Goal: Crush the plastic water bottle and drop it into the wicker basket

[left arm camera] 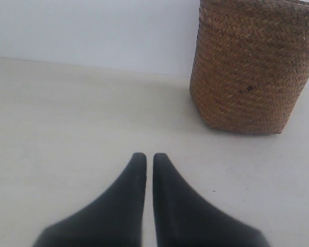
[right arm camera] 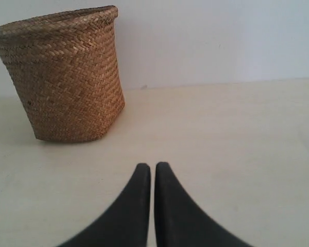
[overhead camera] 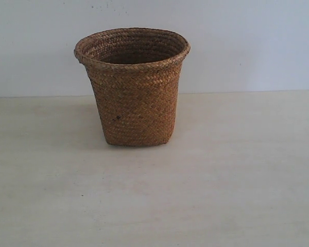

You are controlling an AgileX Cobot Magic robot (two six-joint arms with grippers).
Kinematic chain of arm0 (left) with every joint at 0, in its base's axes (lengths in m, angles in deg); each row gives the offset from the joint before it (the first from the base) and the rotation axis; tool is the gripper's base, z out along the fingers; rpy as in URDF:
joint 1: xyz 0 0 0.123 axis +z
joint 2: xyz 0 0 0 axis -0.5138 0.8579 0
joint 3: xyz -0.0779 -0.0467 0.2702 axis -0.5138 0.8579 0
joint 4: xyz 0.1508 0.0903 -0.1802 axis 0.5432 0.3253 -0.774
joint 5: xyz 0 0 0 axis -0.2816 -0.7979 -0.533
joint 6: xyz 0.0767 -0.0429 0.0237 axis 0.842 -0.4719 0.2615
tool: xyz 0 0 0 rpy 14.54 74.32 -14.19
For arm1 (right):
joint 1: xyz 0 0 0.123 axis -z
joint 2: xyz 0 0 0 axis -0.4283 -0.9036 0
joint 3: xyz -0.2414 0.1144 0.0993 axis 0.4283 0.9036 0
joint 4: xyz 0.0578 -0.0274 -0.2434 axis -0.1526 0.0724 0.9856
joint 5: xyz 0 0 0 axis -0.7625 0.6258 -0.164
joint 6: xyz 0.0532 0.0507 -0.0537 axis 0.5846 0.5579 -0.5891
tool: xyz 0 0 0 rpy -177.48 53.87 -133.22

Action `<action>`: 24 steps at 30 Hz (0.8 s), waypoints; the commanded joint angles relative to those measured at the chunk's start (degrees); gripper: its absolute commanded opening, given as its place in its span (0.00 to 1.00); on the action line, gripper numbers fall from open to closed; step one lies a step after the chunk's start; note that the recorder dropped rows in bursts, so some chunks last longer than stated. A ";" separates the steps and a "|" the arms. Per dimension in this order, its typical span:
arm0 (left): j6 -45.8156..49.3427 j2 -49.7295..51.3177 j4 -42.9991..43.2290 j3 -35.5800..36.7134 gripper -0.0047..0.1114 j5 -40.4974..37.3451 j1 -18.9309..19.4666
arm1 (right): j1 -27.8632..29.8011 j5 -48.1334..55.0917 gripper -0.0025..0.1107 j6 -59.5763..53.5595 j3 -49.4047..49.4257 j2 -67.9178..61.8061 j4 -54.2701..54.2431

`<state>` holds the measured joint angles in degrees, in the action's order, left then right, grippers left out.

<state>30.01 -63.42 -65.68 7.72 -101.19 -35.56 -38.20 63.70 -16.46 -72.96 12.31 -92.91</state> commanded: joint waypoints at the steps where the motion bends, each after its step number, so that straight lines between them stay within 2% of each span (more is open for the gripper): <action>1: -0.52 -0.21 0.40 0.20 0.08 0.65 0.16 | 4.34 -3.77 0.02 -0.43 0.29 0.29 0.72; 5: -0.52 -0.21 0.40 0.20 0.08 0.65 0.16 | 9.73 -3.90 0.02 -1.25 0.29 0.29 1.09; 9: -0.52 -0.21 0.40 0.20 0.08 0.65 0.16 | 12.47 0.07 0.02 -5.82 0.29 0.29 3.21; 14: -0.52 -0.21 0.40 0.20 0.08 0.65 0.16 | 12.58 6.79 0.02 -6.20 0.29 0.29 4.42; 24: -0.52 -0.21 0.40 0.20 0.08 0.65 0.16 | 12.58 6.90 0.02 -5.94 0.29 0.29 4.42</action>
<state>30.01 -63.42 -65.68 7.72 -101.19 -35.56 -25.98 70.42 -22.11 -72.67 12.31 -88.77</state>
